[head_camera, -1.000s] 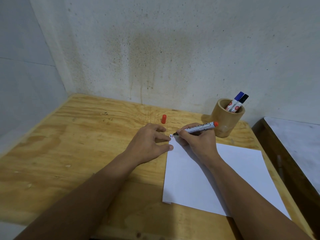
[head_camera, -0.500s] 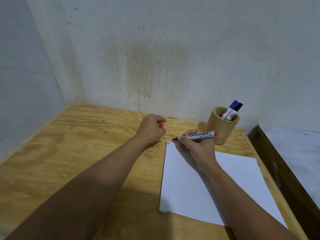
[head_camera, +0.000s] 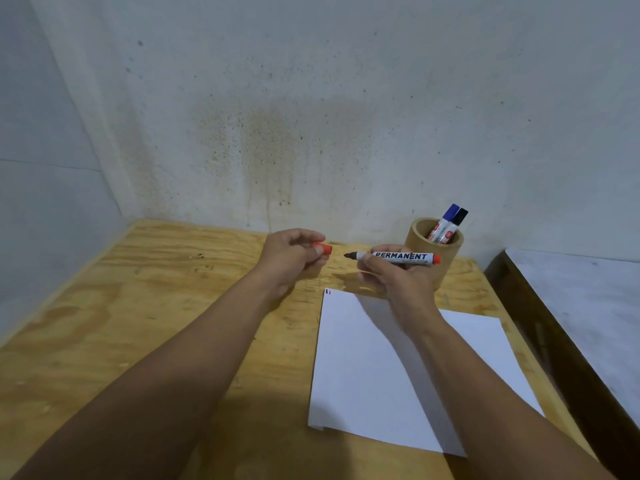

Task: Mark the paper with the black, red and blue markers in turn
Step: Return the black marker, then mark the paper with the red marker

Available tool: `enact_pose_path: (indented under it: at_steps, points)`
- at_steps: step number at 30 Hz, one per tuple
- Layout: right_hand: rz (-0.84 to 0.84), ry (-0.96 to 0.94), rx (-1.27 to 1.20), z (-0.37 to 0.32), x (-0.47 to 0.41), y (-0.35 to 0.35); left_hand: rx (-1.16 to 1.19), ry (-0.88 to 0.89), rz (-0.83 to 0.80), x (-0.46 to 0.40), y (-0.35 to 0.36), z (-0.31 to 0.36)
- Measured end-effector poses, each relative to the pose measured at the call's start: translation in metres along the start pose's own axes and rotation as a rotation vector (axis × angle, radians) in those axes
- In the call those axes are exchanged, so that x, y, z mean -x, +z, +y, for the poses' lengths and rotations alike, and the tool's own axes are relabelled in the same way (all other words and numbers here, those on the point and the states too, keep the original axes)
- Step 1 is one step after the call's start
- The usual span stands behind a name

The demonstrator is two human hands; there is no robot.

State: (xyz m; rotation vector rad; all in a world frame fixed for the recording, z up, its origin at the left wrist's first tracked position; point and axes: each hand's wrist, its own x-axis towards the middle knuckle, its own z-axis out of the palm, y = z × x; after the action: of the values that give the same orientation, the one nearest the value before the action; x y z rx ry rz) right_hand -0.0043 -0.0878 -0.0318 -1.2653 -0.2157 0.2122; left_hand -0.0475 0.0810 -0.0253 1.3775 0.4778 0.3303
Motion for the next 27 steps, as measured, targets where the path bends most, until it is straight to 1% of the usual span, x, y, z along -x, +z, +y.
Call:
enact_pose_path:
  at_steps: [2, 6, 9, 13, 16, 20, 23, 25, 27]
  points:
    - [0.003, -0.025, -0.003, -0.01, -0.003, 0.001, 0.073, -0.027, -0.055, 0.005, 0.0, 0.008]
    - [0.009, -0.112, 0.052, -0.024, -0.002, -0.001, 0.124, -0.027, -0.129, 0.01, 0.008, 0.014]
    - [0.012, -0.171, 0.103, -0.03, -0.002, -0.007, 0.112, -0.012, -0.172, 0.013, 0.015, 0.016]
    - [-0.008, -0.201, 0.21, -0.037, -0.001, -0.016, 0.085, -0.008, -0.234, 0.02, 0.026, 0.019]
    - [-0.038, -0.202, 0.24, -0.047, 0.005, -0.023, 0.101, 0.005, -0.265, 0.024, 0.034, 0.021]
    - [-0.045, -0.179, 0.187, -0.059, 0.006, -0.039, 0.104, 0.034, -0.252, 0.029, 0.046, 0.026]
    - [-0.047, -0.162, 0.193, -0.065, 0.005, -0.046, 0.138, 0.048, -0.249, 0.031, 0.059, 0.028]
    - [-0.011, -0.132, 0.218, -0.068, 0.004, -0.05, 0.148, 0.066, -0.273, 0.033, 0.072, 0.029]
    - [-0.021, -0.083, 0.169, -0.072, 0.001, -0.054, 0.094, 0.108, -0.28, 0.035, 0.087, 0.03]
